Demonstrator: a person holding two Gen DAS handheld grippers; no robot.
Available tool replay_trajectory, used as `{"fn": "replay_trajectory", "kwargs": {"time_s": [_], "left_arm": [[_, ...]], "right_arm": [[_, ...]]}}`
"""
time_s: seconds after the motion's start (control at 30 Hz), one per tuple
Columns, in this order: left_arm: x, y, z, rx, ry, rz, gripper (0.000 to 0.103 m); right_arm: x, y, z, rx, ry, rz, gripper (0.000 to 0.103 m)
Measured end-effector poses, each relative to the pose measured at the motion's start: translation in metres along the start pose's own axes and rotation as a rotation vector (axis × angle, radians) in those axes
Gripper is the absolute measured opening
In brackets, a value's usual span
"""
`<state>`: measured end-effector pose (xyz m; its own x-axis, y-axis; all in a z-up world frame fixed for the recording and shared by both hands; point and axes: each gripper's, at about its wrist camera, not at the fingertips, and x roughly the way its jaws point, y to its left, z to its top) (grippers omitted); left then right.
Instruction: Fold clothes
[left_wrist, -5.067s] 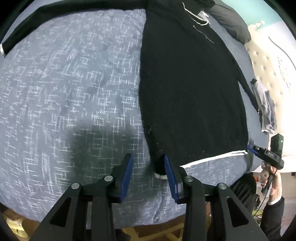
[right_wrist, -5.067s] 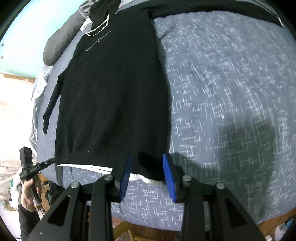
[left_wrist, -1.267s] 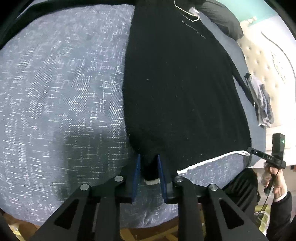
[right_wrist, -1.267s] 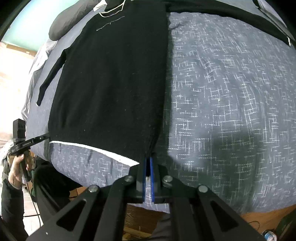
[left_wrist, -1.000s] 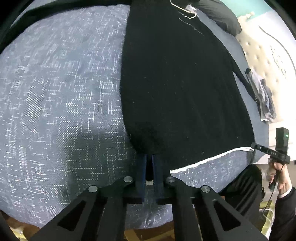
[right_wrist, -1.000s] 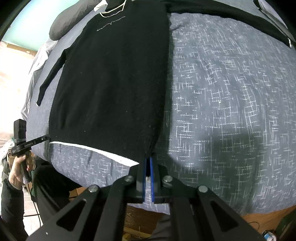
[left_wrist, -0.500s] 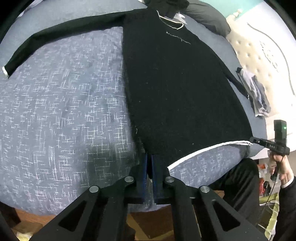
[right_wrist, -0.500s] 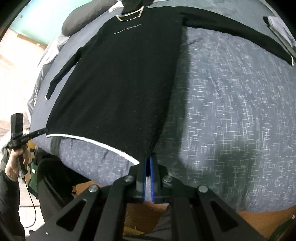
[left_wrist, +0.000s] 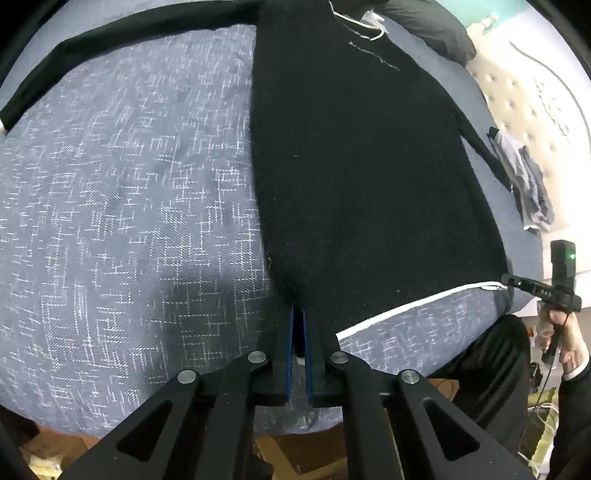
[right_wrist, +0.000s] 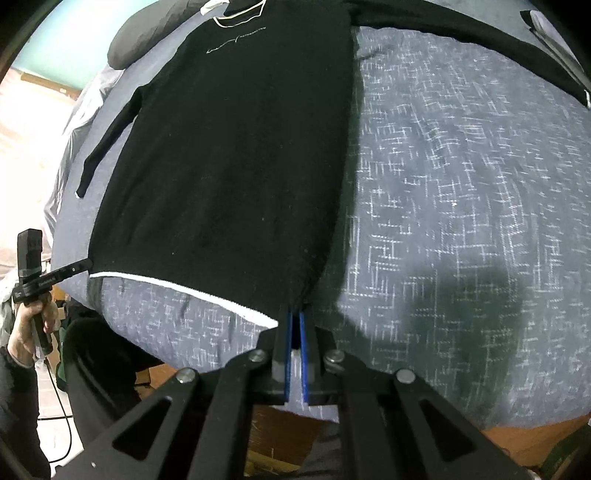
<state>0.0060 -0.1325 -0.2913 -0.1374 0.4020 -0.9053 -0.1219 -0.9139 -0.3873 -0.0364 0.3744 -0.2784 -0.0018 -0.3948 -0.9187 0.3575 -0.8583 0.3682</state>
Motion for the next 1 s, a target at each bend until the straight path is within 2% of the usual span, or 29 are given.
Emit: {"fn": "replay_trajectory", "kwargs": {"time_s": [0.2, 0.4, 0.57, 0.63, 0.67, 0.73, 0.9, 1.0], "left_arm": [[0.004, 0.009, -0.002, -0.028, 0.031, 0.013, 0.007], [-0.020, 0.017, 0.007, -0.044, -0.018, 0.040, 0.010], [-0.037, 0.011, 0.037, -0.046, -0.107, 0.061, 0.025], [-0.040, 0.002, 0.051, -0.037, -0.141, 0.064, 0.029], [-0.040, -0.003, 0.059, -0.031, -0.156, 0.066, 0.030], [-0.036, -0.012, 0.072, -0.027, -0.176, 0.063, 0.031], [-0.026, -0.029, 0.109, -0.028, -0.231, 0.044, 0.038], [-0.009, -0.034, 0.132, -0.045, -0.258, 0.027, 0.039]], "right_arm": [[0.002, -0.006, 0.001, 0.002, 0.020, -0.009, 0.006], [-0.021, -0.015, 0.009, -0.015, -0.020, -0.001, 0.007], [-0.053, -0.052, 0.042, 0.071, -0.146, -0.014, 0.009], [-0.066, -0.068, 0.059, 0.108, -0.211, -0.018, 0.020], [-0.070, -0.075, 0.065, 0.120, -0.236, -0.017, 0.032], [-0.077, -0.087, 0.078, 0.146, -0.287, -0.016, 0.039], [-0.093, -0.136, 0.113, 0.245, -0.389, -0.037, 0.039], [-0.100, -0.169, 0.127, 0.311, -0.444, -0.077, 0.040]]}}
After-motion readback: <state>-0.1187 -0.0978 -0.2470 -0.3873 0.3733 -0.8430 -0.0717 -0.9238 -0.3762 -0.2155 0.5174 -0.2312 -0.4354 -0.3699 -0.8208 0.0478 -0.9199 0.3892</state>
